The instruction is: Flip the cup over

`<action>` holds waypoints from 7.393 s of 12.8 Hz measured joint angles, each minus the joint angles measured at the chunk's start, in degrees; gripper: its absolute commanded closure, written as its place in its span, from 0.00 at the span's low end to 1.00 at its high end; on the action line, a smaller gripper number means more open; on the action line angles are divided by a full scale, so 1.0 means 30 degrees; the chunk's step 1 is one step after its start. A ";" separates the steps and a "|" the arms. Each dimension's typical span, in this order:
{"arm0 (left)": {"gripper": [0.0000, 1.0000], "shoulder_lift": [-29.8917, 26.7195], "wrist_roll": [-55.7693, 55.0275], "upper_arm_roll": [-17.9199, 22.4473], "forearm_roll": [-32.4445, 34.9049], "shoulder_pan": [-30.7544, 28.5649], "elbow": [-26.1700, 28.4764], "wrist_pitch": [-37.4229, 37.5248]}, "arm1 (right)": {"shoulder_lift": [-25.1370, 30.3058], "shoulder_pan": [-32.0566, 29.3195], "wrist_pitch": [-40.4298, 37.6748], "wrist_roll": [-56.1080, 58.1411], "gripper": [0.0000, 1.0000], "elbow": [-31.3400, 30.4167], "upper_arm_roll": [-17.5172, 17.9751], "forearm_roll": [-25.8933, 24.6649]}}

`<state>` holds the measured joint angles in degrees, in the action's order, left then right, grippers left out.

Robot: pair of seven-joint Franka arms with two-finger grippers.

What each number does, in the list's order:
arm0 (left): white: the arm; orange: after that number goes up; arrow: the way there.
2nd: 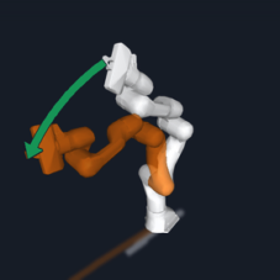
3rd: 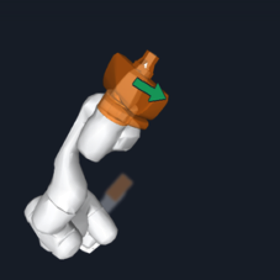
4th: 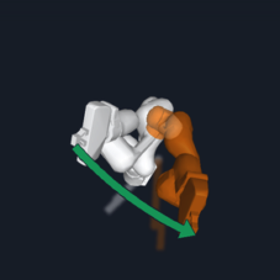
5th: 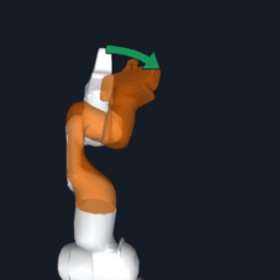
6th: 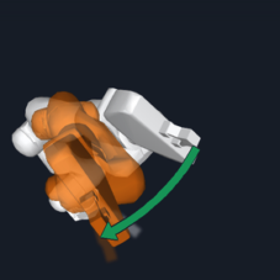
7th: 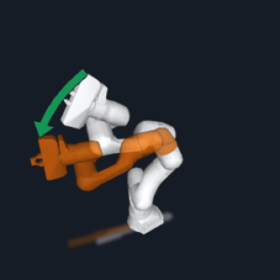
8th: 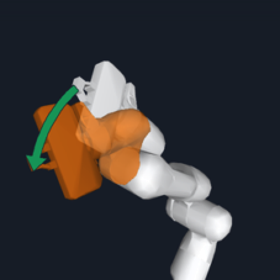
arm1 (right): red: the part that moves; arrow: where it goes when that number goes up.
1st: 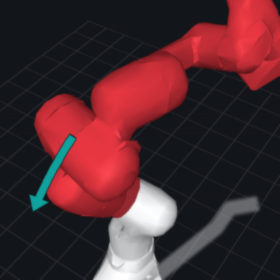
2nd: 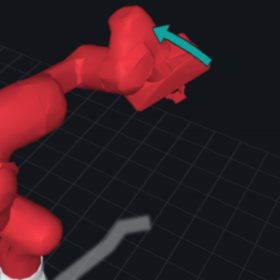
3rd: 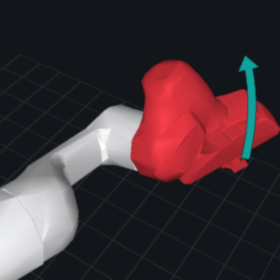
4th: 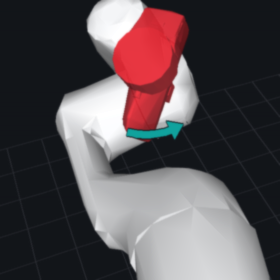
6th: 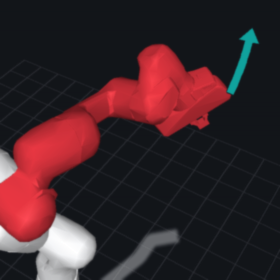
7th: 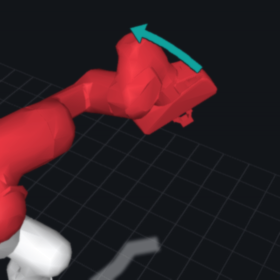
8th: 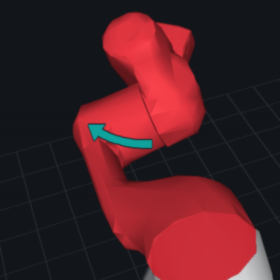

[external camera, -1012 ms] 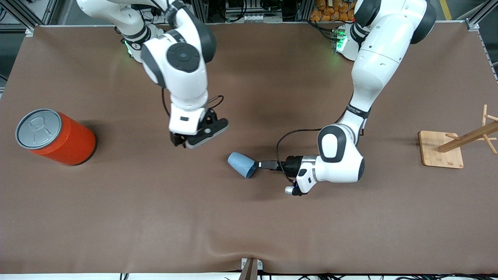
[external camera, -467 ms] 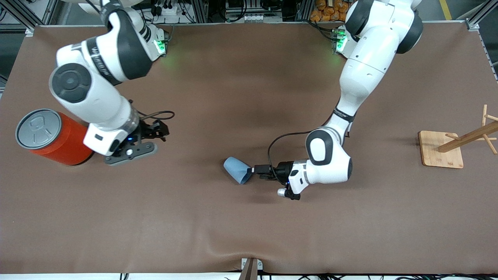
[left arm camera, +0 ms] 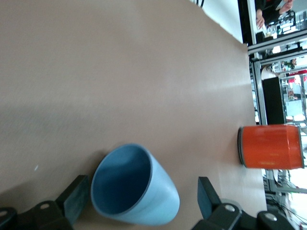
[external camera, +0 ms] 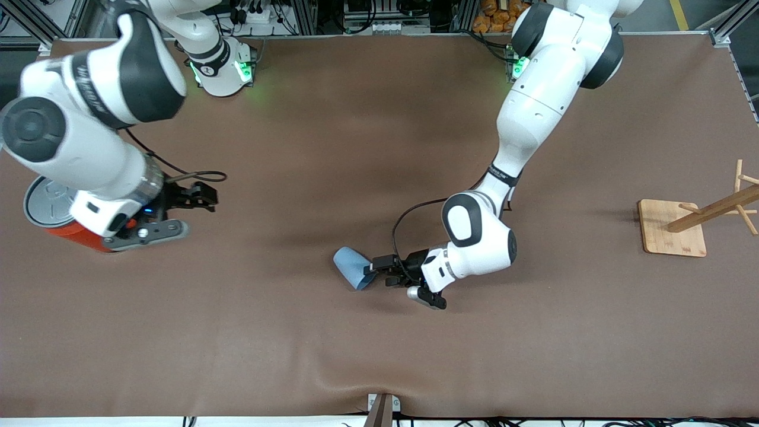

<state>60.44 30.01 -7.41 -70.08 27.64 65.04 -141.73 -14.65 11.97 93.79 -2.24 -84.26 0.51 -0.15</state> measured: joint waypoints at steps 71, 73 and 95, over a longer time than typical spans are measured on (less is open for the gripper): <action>0.65 0.5444 -0.1122 0.3813 -0.0029 0.5483 -0.7904 -0.7501 | 0.3634 -0.5349 -0.0526 0.1793 0.00 -0.3754 0.0380 0.0840; 0.65 0.5444 -0.1128 0.3812 -0.0029 0.5518 -0.7905 -0.7500 | 0.3633 -0.5344 -0.0525 0.1792 0.00 -0.3757 0.0380 0.0840; 1.00 0.3292 -0.3736 0.3301 -0.0229 0.5529 -0.8309 -0.6861 | 0.3634 -0.5280 -0.0509 0.1792 0.00 -0.3820 0.0387 0.0840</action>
<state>70.32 18.80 2.49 -70.77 44.23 40.11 -162.32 -3.75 -3.87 92.26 3.14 -95.72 1.67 2.37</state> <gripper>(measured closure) 0.943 0.000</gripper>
